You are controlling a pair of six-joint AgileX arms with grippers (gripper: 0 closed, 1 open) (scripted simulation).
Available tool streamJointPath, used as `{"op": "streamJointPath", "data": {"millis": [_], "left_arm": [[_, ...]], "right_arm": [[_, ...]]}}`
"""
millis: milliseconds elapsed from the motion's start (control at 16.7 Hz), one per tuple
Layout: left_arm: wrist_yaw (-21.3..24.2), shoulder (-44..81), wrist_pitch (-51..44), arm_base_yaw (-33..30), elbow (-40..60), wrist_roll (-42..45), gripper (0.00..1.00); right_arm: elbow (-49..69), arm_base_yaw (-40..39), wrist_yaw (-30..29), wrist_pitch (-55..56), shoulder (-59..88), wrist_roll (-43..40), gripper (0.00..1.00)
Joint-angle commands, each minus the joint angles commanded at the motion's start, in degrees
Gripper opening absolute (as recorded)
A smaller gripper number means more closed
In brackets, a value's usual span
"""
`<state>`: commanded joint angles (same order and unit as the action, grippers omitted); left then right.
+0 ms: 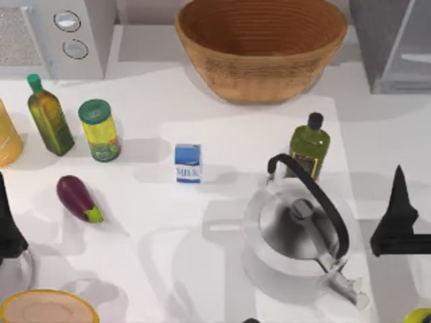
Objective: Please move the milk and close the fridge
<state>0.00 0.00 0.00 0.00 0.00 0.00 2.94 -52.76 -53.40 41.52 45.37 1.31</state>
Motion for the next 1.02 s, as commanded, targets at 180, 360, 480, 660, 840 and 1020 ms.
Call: {"op": "streamJointPath", "data": {"millis": [180, 360, 480, 660, 840, 1020], "left_arm": [[0.0, 0.0, 0.0, 0.0, 0.0, 0.0, 1.0], [0.0, 0.0, 0.0, 0.0, 0.0, 0.0, 1.0], [0.0, 0.0, 0.0, 0.0, 0.0, 0.0, 1.0], [0.0, 0.0, 0.0, 0.0, 0.0, 0.0, 1.0], [0.0, 0.0, 0.0, 0.0, 0.0, 0.0, 1.0], [0.0, 0.0, 0.0, 0.0, 0.0, 0.0, 1.0]], "right_arm": [[7.2, -0.2, -1.1, -0.5, 5.8, 1.1, 1.0], [18.5, -0.9, -2.8, -1.2, 14.8, 3.0, 1.0], [27.4, -1.5, -3.9, -1.9, 22.1, 4.8, 1.0], [41.4, -2.7, -5.5, -3.0, 34.8, 8.0, 1.0], [54.4, -4.2, -7.0, -4.1, 48.6, 11.8, 1.0], [64.5, -5.6, -8.4, -5.1, 62.4, 15.9, 1.0]]}}
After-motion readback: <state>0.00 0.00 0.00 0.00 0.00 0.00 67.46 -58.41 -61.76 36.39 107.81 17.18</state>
